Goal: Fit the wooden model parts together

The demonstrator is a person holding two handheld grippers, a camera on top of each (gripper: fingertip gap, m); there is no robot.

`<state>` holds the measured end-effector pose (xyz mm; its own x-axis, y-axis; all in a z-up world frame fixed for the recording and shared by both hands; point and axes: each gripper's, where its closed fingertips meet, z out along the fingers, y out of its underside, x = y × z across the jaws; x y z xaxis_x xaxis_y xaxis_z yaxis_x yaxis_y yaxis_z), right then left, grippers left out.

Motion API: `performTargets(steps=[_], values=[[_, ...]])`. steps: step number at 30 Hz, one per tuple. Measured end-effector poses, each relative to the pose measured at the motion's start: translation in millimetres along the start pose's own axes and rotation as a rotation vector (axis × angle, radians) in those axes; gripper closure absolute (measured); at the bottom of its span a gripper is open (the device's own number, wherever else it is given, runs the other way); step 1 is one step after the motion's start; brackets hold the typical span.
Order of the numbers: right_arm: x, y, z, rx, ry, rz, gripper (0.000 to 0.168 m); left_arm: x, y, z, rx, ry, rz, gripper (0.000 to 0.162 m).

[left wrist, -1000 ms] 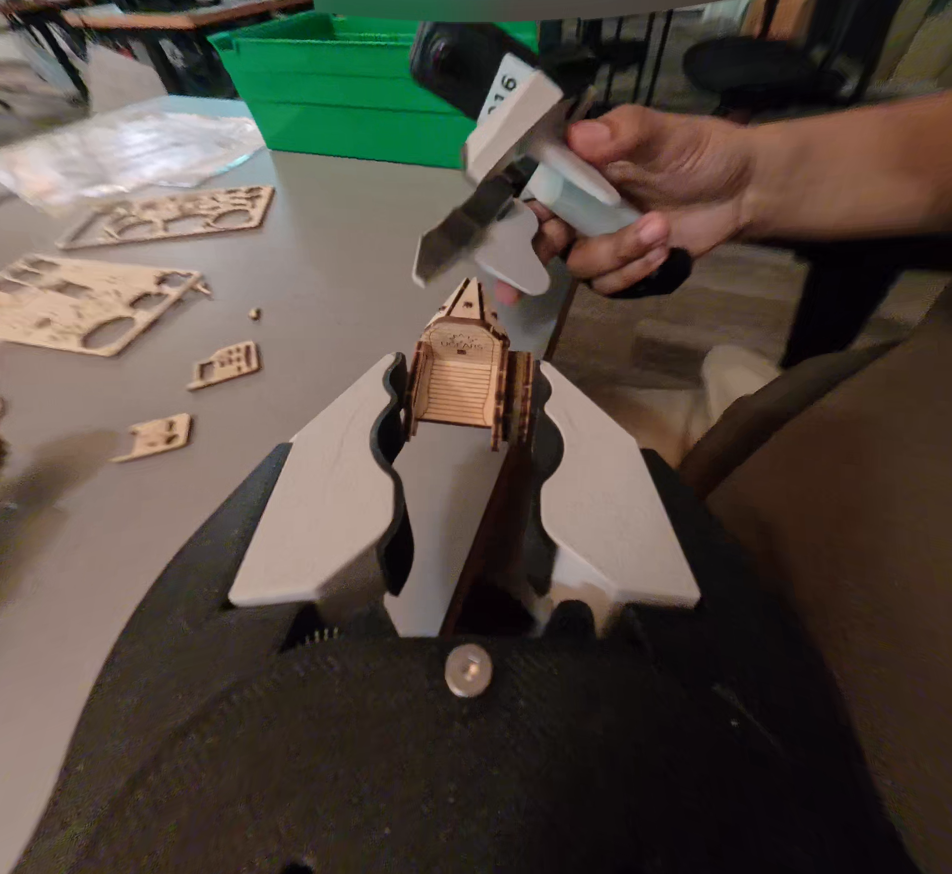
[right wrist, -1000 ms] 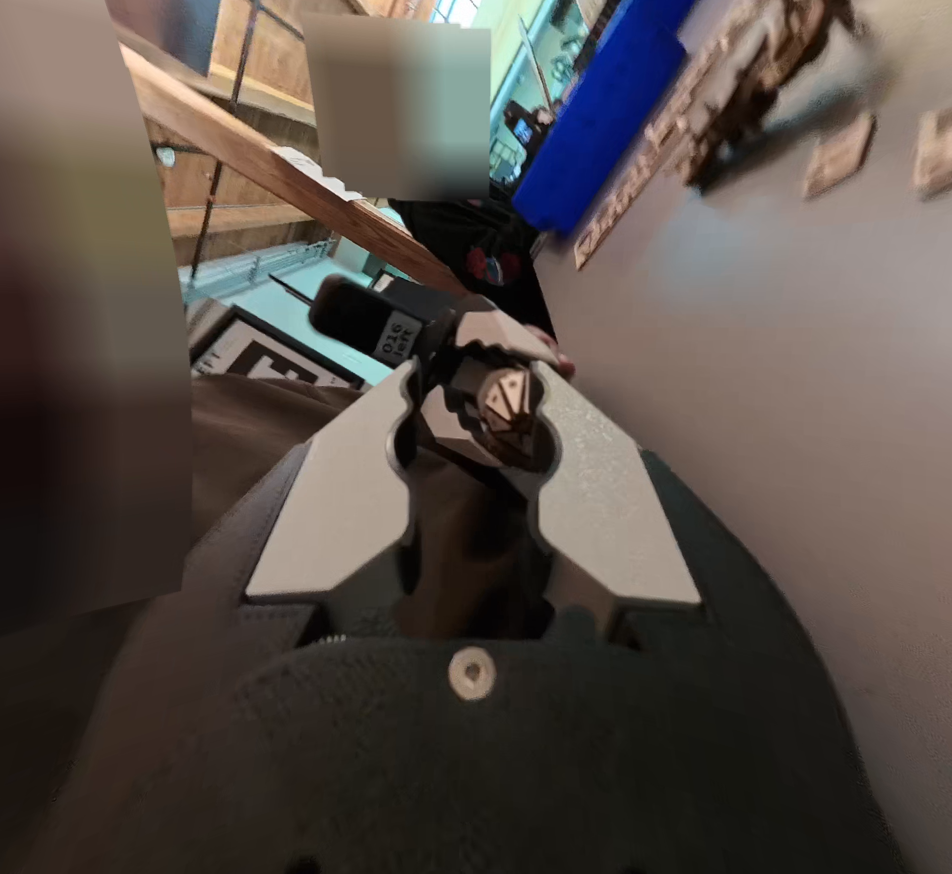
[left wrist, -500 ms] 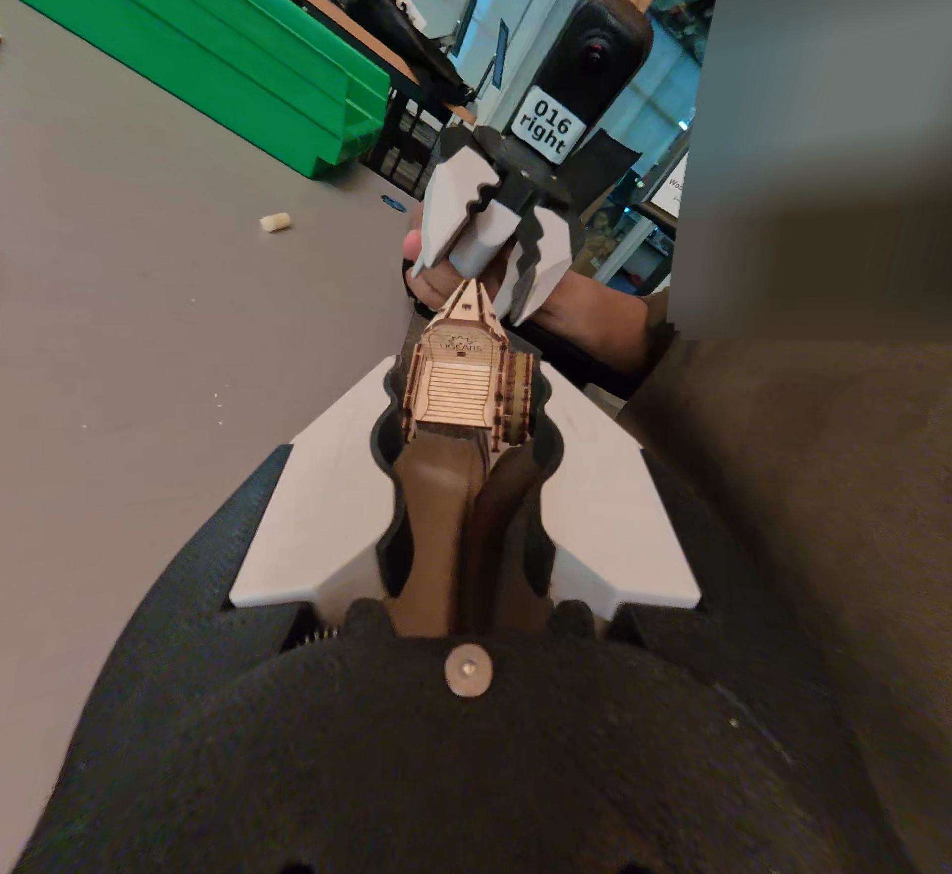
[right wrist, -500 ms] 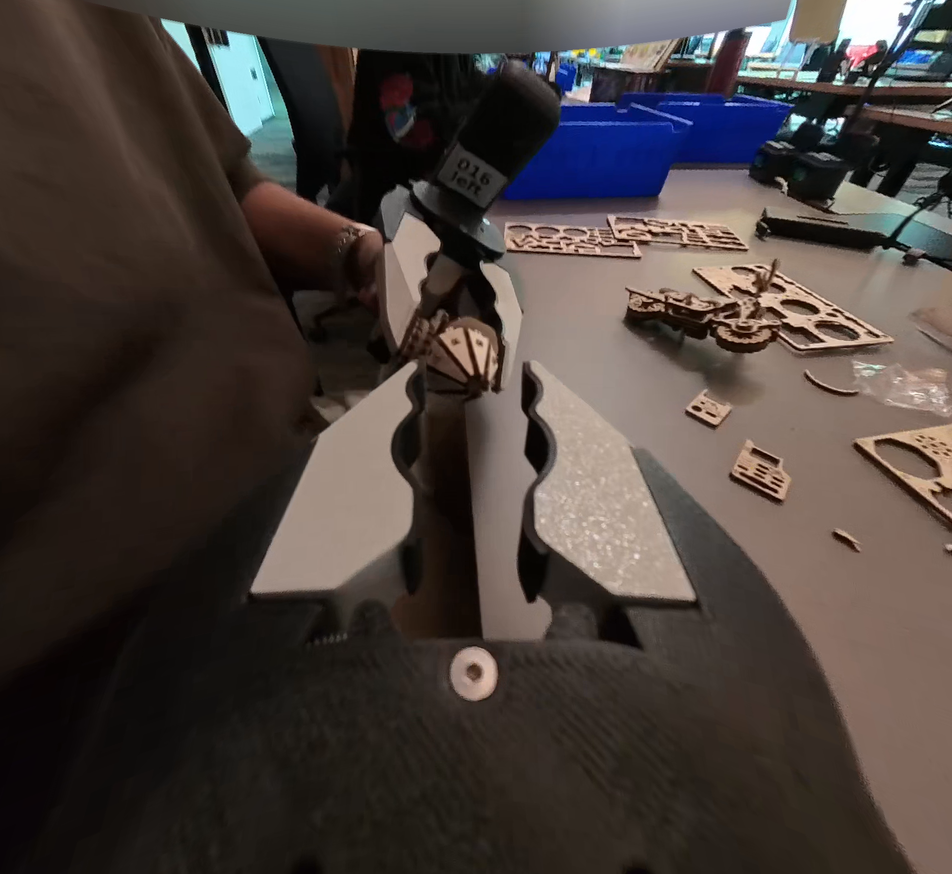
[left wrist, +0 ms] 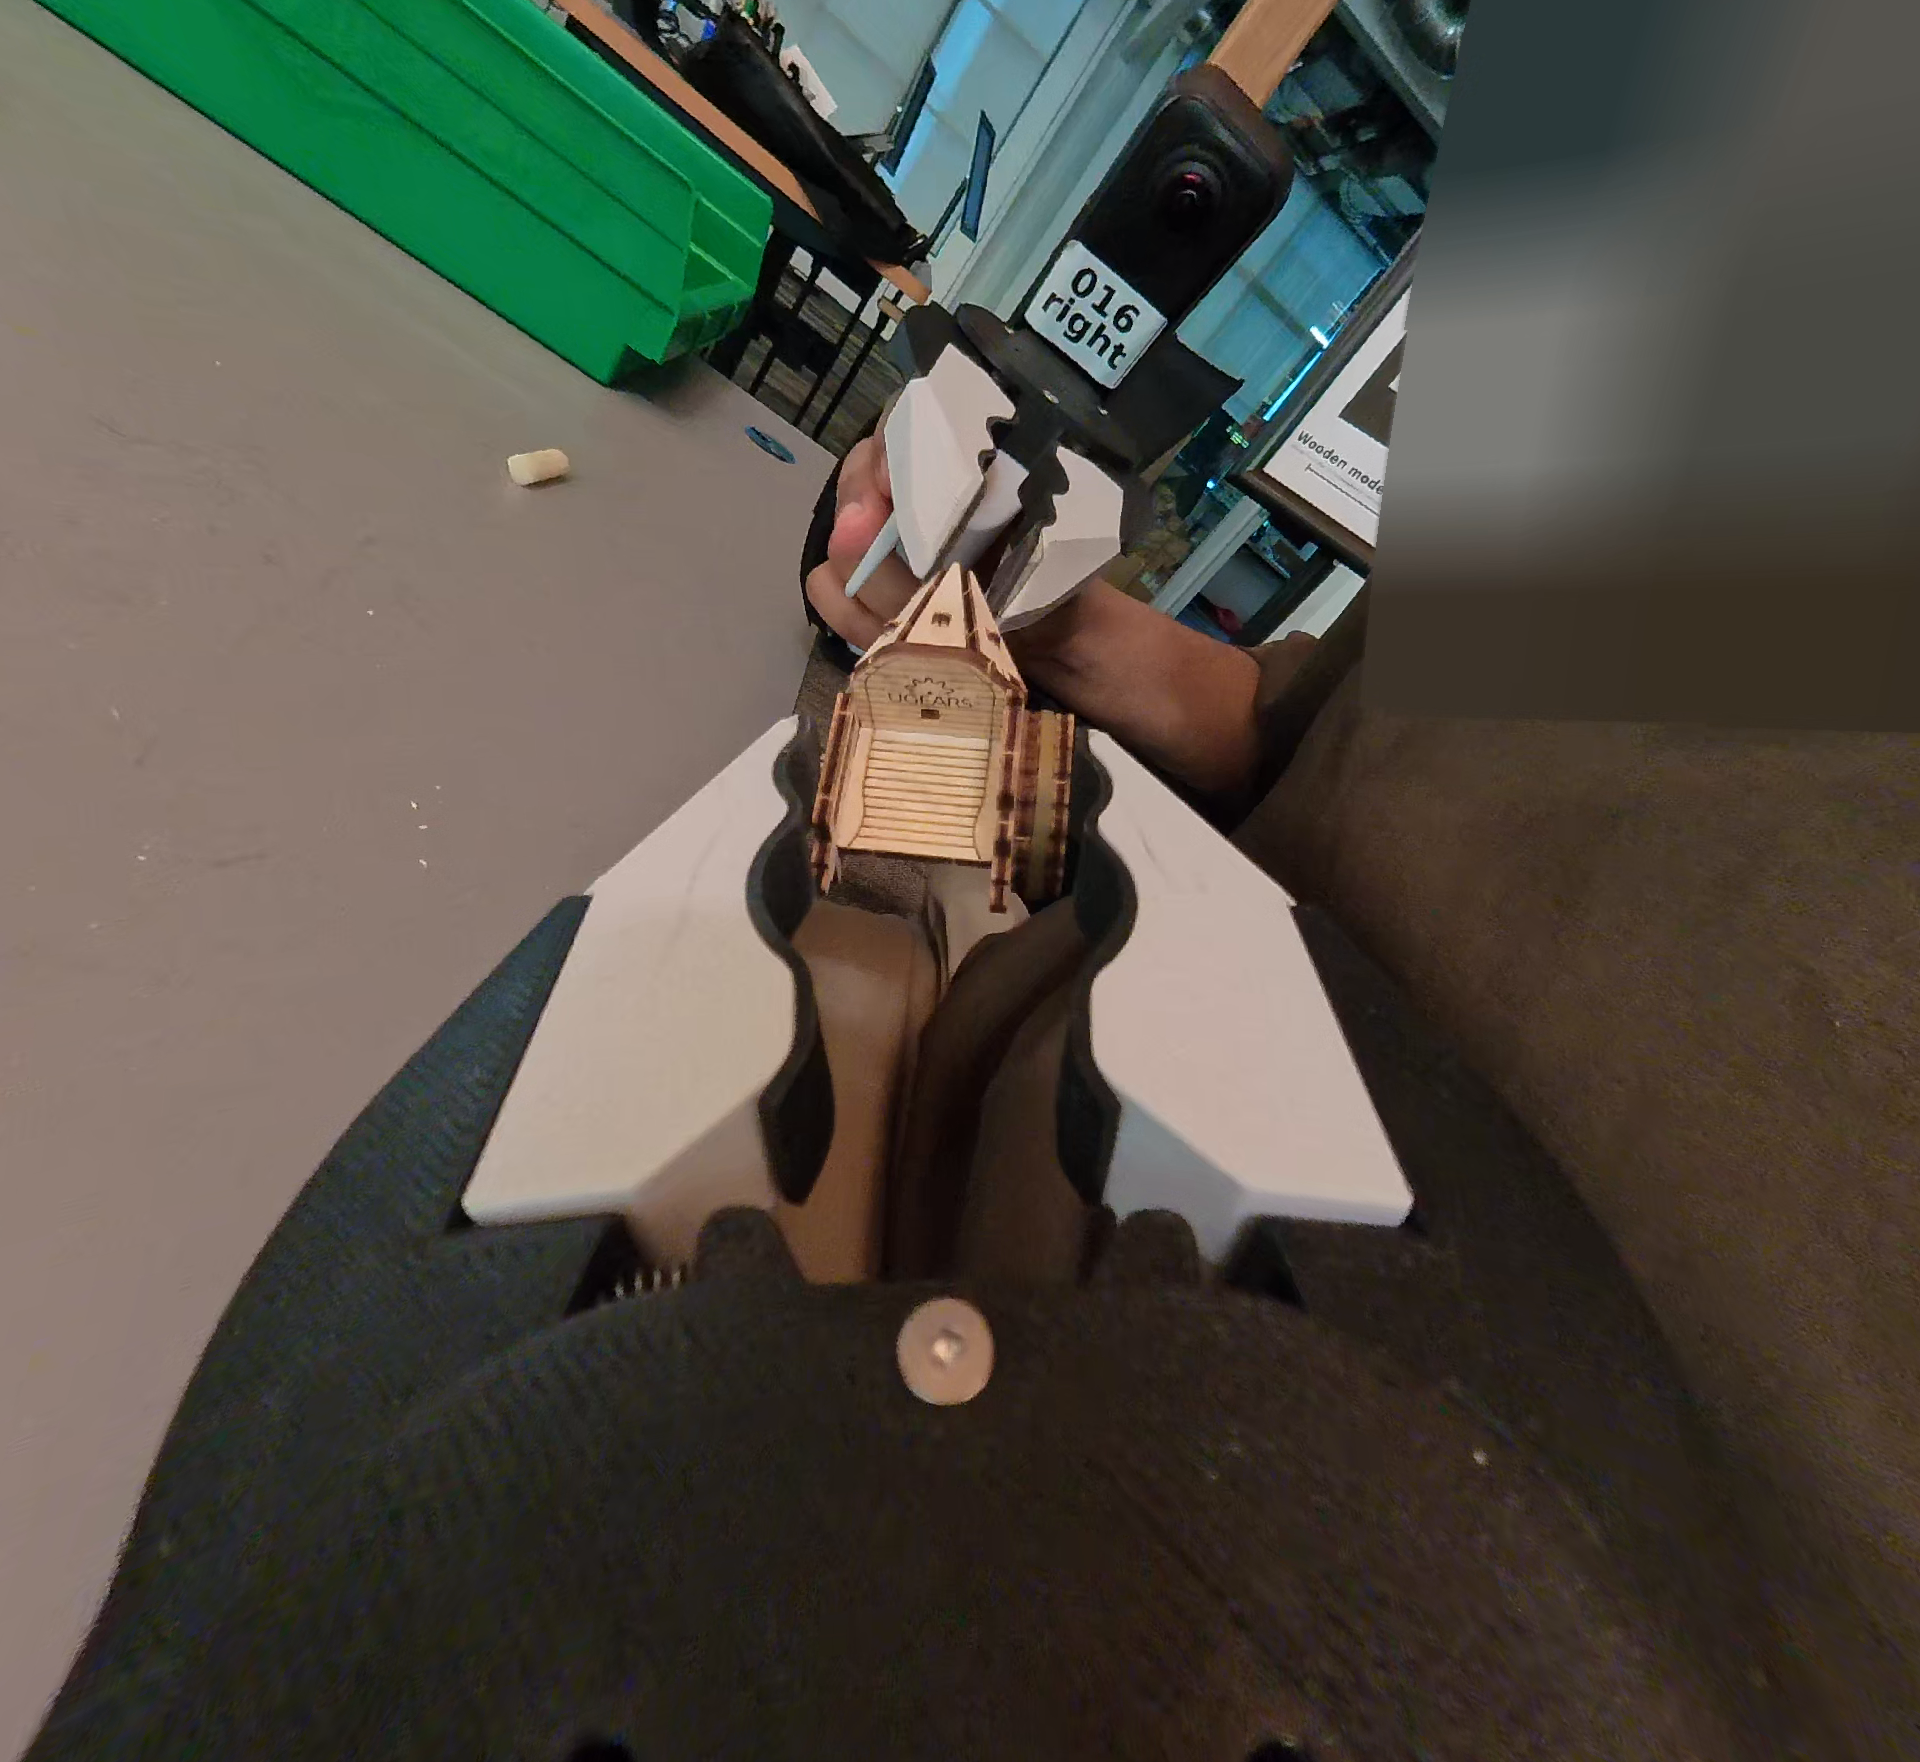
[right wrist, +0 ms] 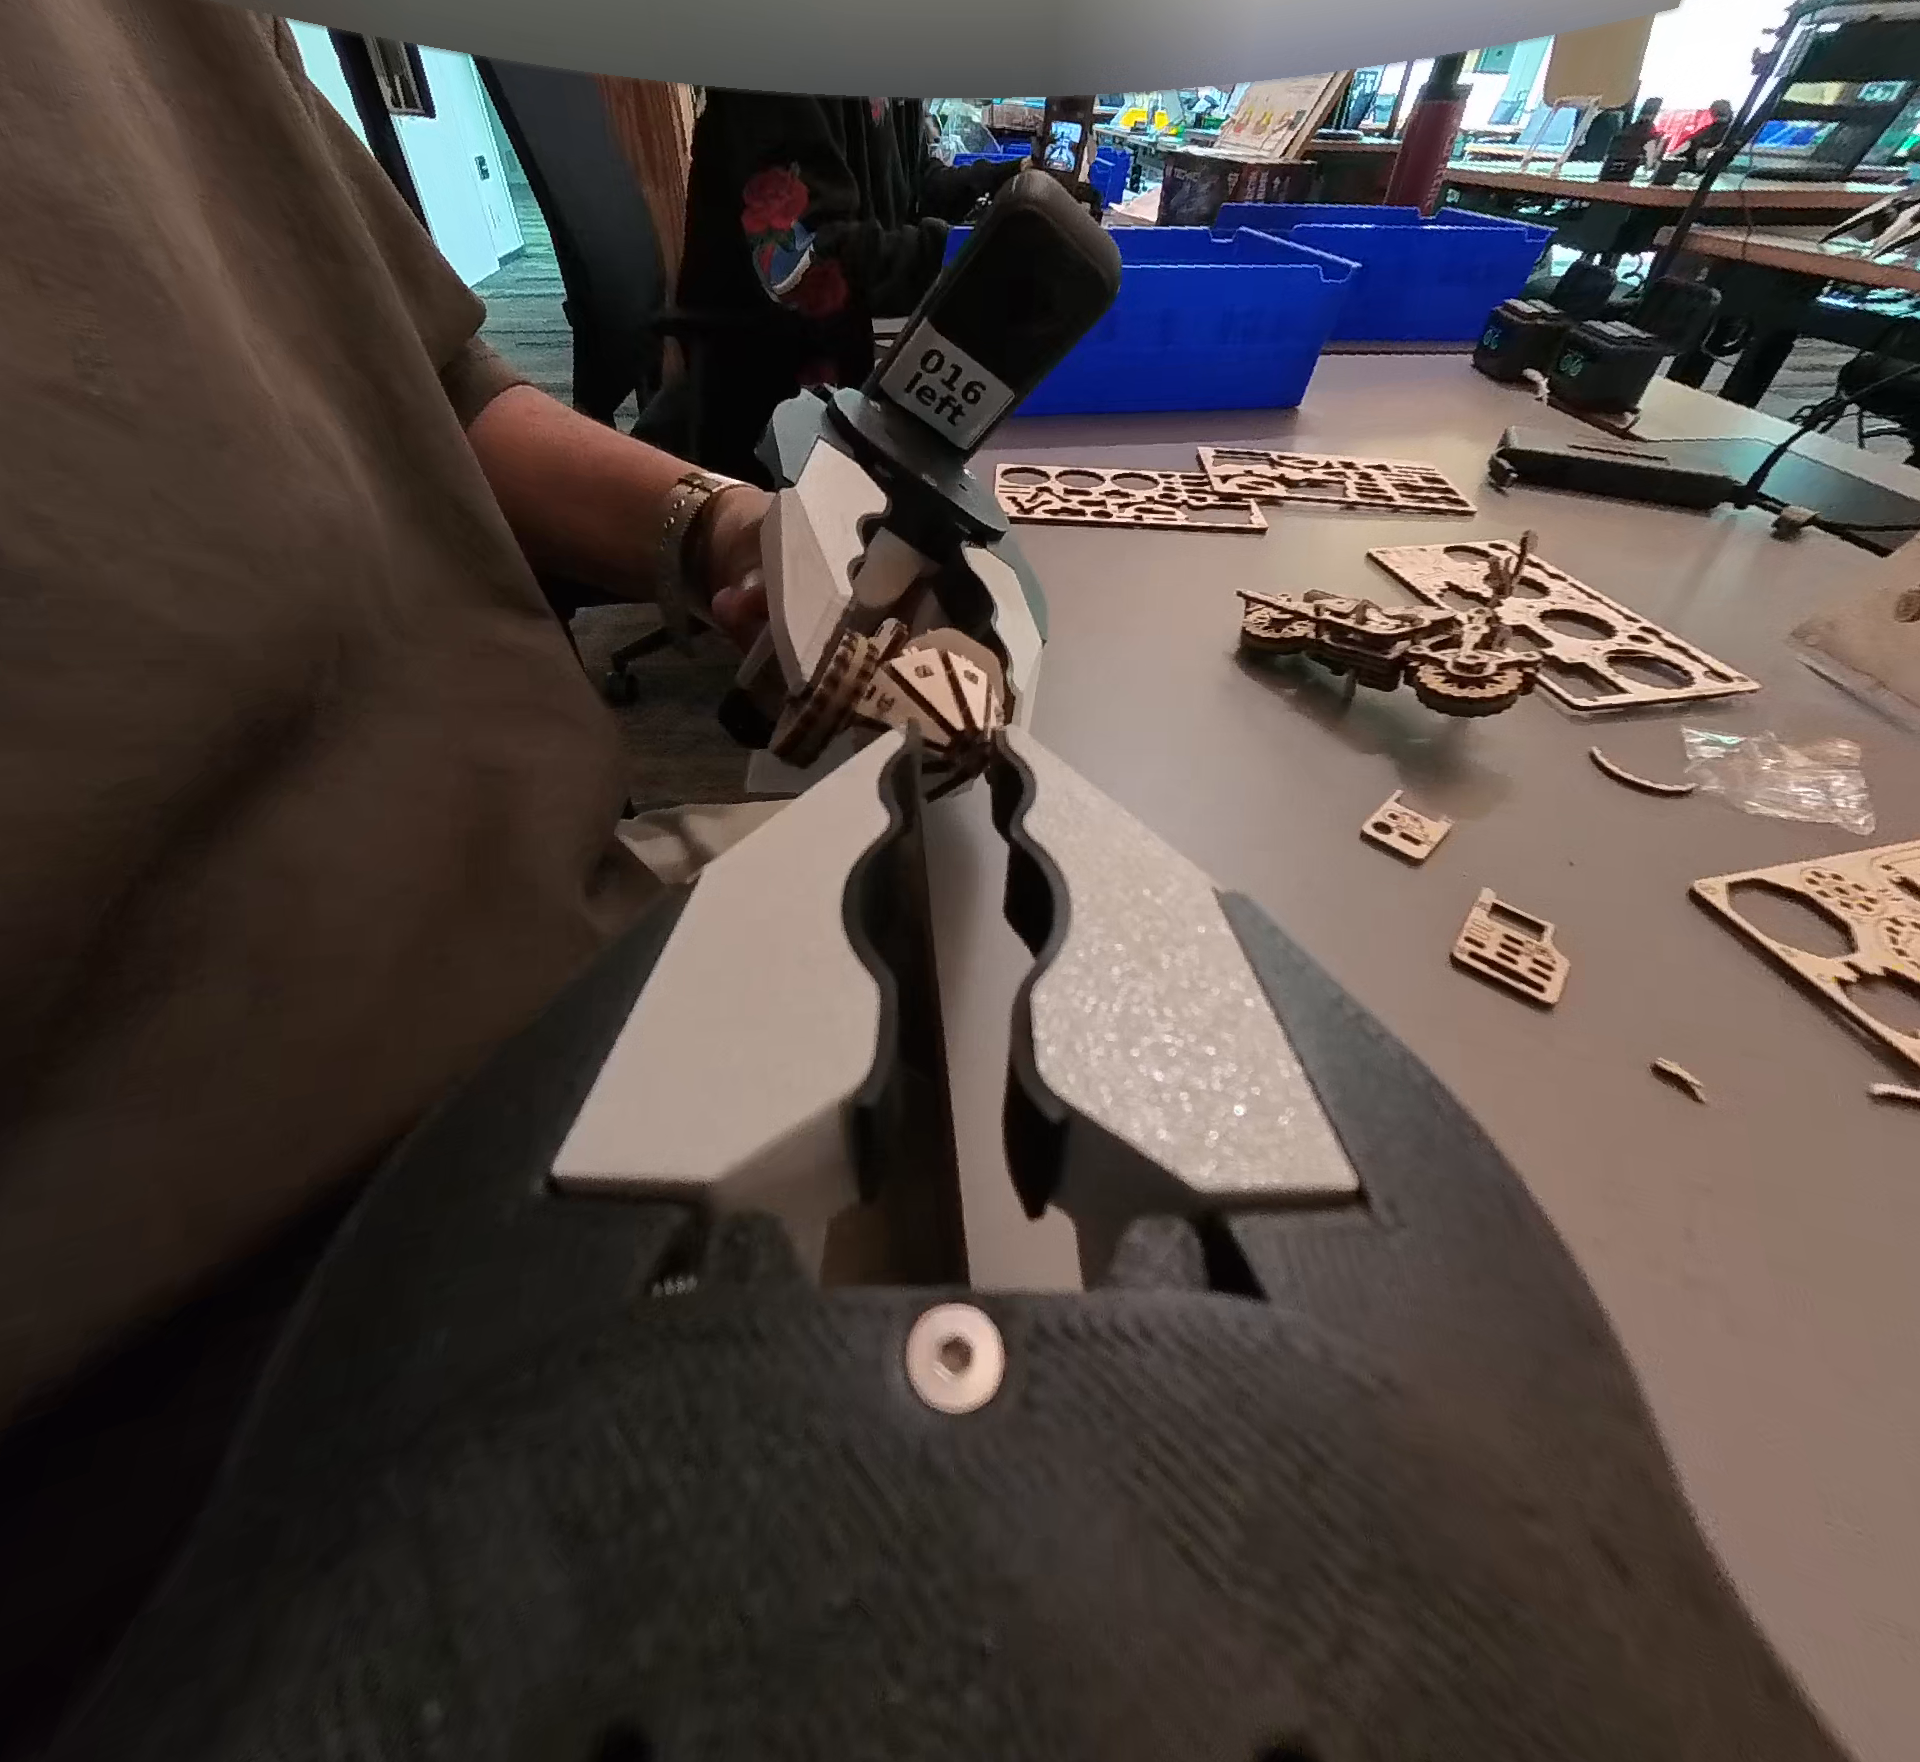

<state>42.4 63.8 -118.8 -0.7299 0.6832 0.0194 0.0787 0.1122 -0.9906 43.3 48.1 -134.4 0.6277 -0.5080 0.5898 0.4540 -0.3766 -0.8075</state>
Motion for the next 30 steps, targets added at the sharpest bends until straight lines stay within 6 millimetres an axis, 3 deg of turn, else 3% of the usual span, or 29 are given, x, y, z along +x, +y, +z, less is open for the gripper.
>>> performTargets(steps=[10,12,30], values=[[2,-5,0,0.032,0.006,0.043,0.157,1,-5,-1,0.029,0.011,-0.006,0.118],[5,-4,0,0.03,0.01,0.084,0.145,5,-8,-2,0.05,0.028,0.005,0.118],[-2,-15,-1,0.08,-0.023,0.117,0.157,12,-12,-1,0.084,0.058,0.038,0.117]])
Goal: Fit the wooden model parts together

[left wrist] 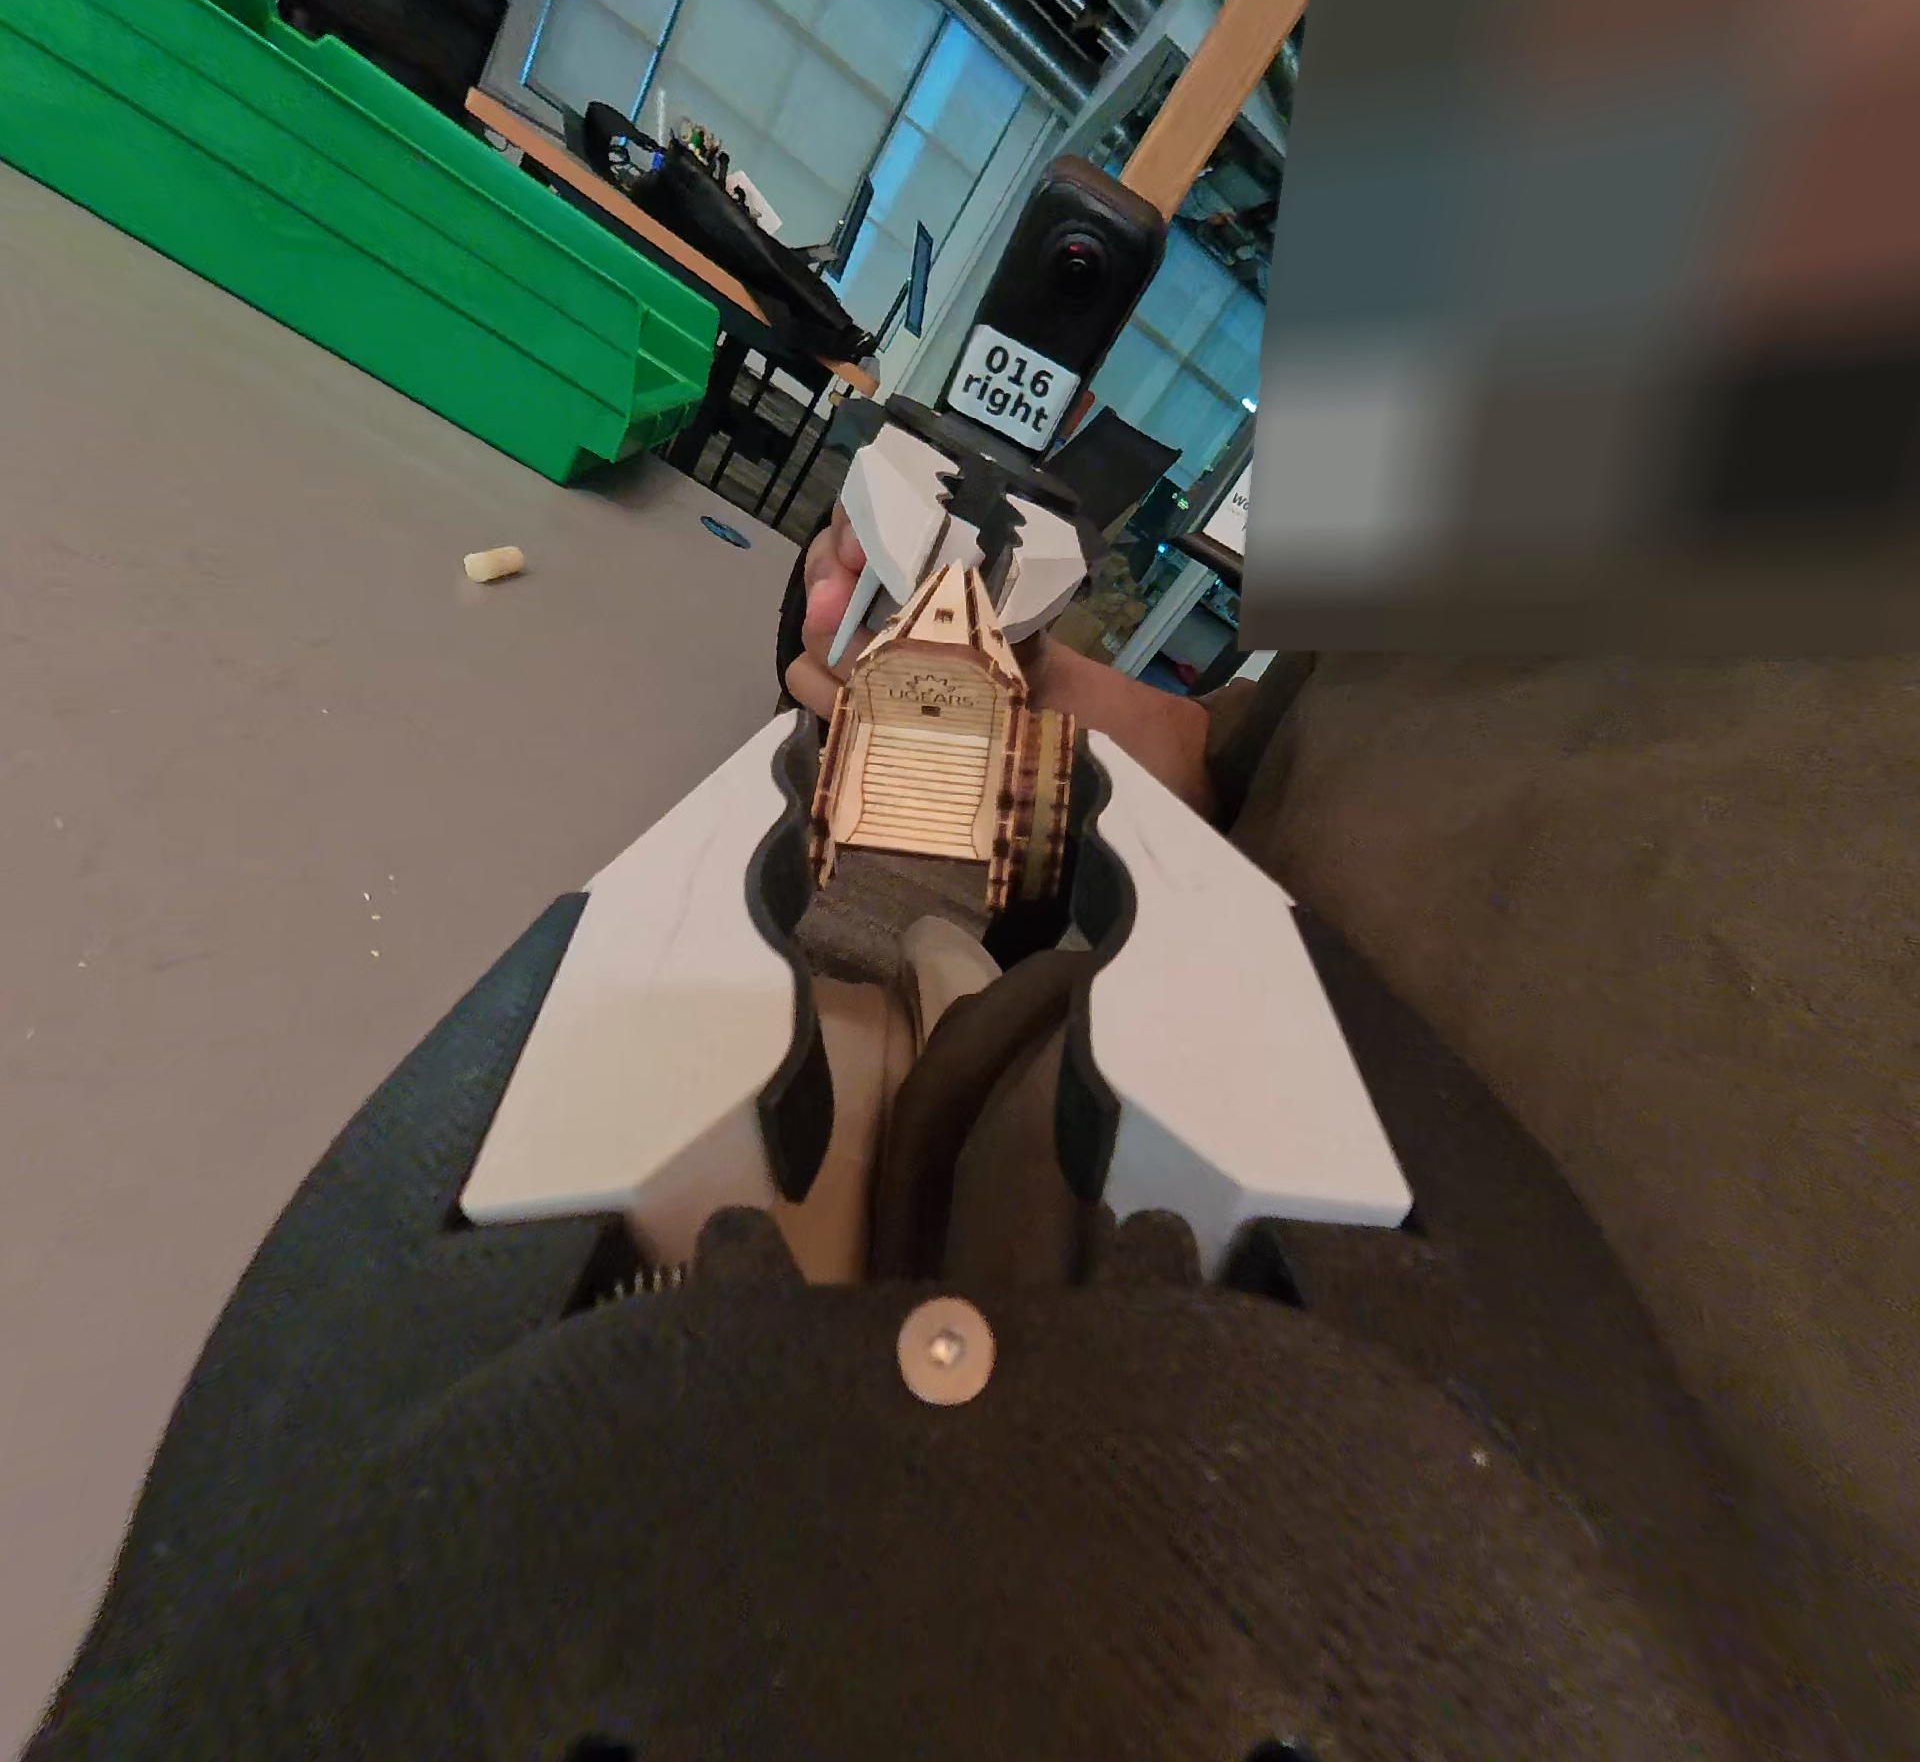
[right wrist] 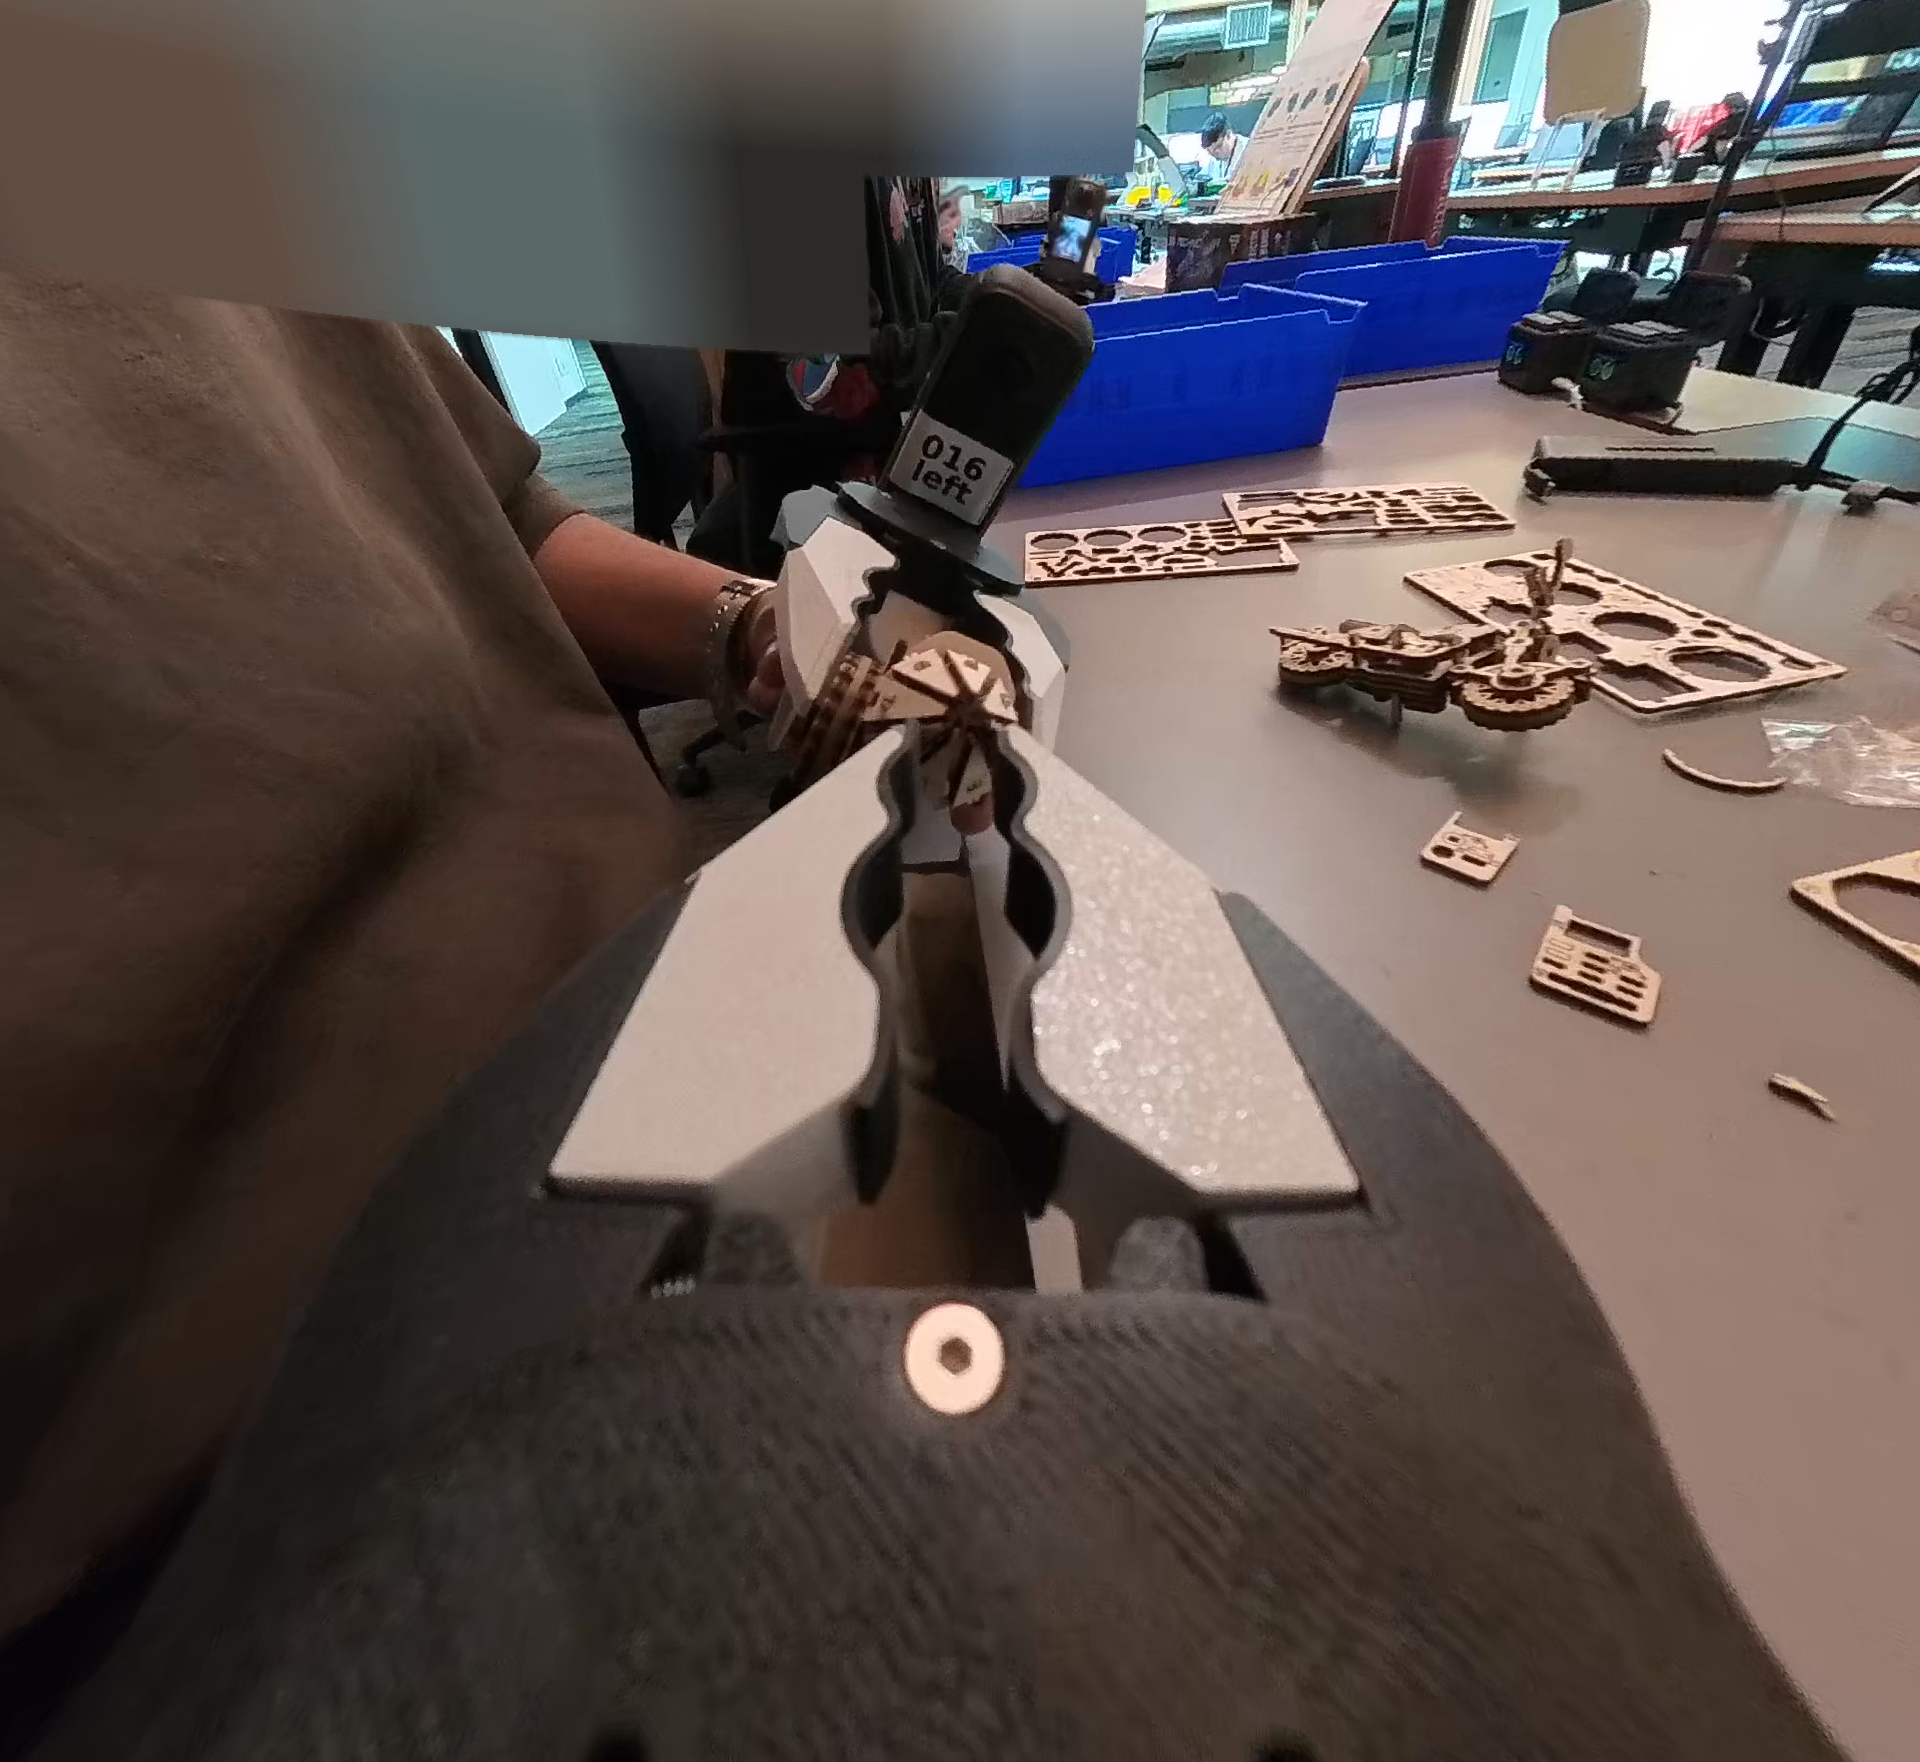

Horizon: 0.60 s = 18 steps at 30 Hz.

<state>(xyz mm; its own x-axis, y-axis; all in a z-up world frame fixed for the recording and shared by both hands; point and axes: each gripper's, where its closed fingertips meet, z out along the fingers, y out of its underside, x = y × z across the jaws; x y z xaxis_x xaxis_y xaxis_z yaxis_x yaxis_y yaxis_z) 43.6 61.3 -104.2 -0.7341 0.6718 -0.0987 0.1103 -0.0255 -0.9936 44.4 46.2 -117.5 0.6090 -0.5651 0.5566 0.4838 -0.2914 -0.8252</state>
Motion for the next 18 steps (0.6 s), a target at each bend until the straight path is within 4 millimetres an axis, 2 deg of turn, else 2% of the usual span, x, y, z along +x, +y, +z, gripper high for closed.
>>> performTargets(steps=[5,11,18], values=[[1,-3,0,0.025,-0.006,0.043,0.156,1,-3,0,0.024,0.024,-0.049,0.117],[11,3,-1,0.012,0.021,0.071,0.146,7,-22,-8,0.152,0.138,-0.206,0.117],[12,4,0,0.016,0.022,0.103,0.138,6,-26,-11,0.173,0.143,-0.222,0.118]])
